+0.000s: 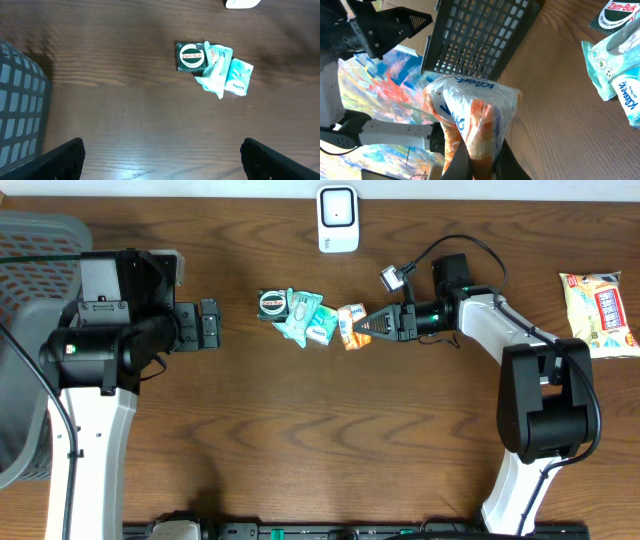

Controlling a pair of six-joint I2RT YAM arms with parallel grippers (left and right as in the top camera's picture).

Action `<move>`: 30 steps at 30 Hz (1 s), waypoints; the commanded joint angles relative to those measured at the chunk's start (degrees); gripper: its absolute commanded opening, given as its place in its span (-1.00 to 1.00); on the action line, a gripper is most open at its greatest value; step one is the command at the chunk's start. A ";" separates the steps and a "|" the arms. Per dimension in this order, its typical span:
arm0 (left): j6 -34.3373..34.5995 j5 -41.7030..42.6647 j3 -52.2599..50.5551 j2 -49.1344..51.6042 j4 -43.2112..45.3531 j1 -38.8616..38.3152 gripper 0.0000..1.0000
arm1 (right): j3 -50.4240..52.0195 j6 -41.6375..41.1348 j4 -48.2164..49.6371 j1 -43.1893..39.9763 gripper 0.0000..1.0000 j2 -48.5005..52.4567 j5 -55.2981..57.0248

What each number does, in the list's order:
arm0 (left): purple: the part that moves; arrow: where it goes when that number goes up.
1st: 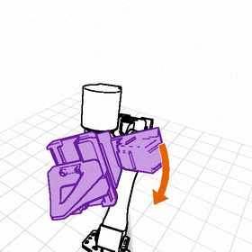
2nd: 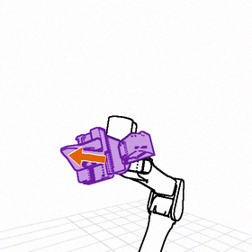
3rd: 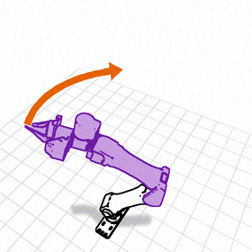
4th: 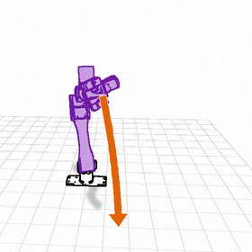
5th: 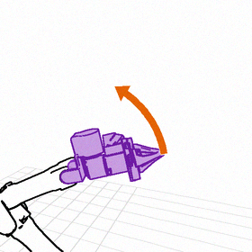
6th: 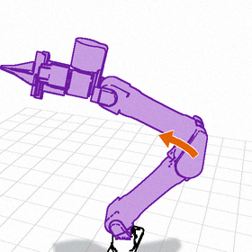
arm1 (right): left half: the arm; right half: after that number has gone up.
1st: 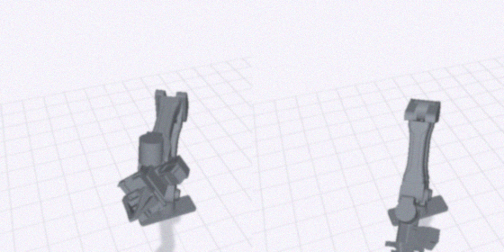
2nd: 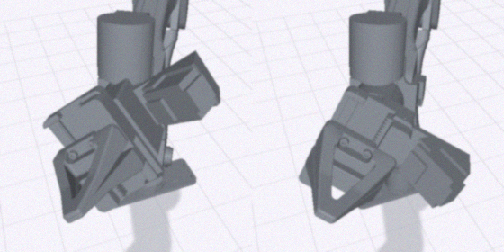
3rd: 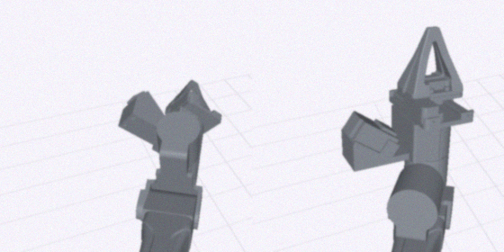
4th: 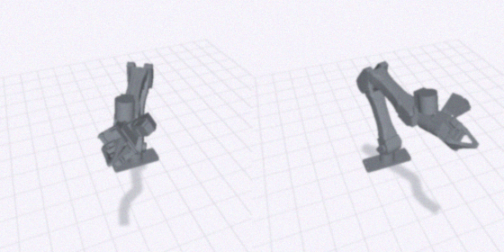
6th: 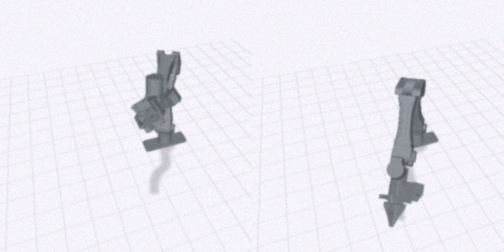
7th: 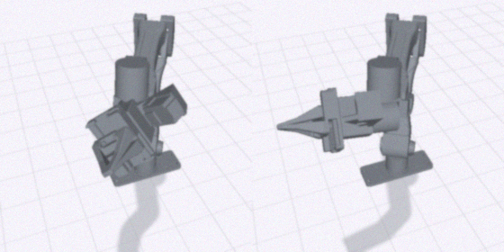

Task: Scan the item barcode
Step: 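Lift the orange pack and carry it toward the scanner, then hold the orange pack up in front of the white scanner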

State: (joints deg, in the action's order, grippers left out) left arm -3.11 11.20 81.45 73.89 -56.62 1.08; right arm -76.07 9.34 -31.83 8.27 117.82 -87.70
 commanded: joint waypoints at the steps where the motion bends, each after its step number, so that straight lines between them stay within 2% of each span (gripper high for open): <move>1: -0.72 -0.35 0.42 0.17 -0.13 0.31 0.96 | -1.05 1.03 0.13 0.09 -0.98 -1.25 -1.79; 5: -0.72 -0.35 0.42 0.17 -0.13 0.31 0.96 | -1.05 1.01 0.13 0.09 -0.98 -1.25 -0.94; 8: -0.72 -0.35 0.42 0.17 -0.13 0.31 0.96 | -1.05 0.83 -0.85 0.42 -0.98 -1.25 4.33; 15: -0.72 -0.35 0.42 0.17 -0.13 0.31 0.95 | -1.31 -11.78 -5.66 4.22 -0.98 -1.86 42.38; 20: -0.72 -0.35 0.42 0.17 -0.13 0.31 0.96 | -6.80 -12.07 -8.22 5.33 -0.98 -4.74 67.58; 22: -0.72 -0.35 0.42 0.17 -0.13 0.31 0.96 | -10.60 -10.38 -10.03 6.05 -0.98 -5.38 77.22; 25: -0.72 -0.35 0.42 0.17 -0.13 0.31 0.96 | -15.02 -4.72 -10.64 7.74 -0.98 -5.44 86.03; 30: -0.72 -0.35 0.42 0.17 -0.13 0.31 0.96 | -16.59 5.20 -3.80 11.58 -0.98 -5.22 96.74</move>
State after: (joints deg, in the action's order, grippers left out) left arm -3.25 11.20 81.45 73.89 -56.62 1.08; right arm -91.96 6.35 -37.71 17.08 113.38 -2.48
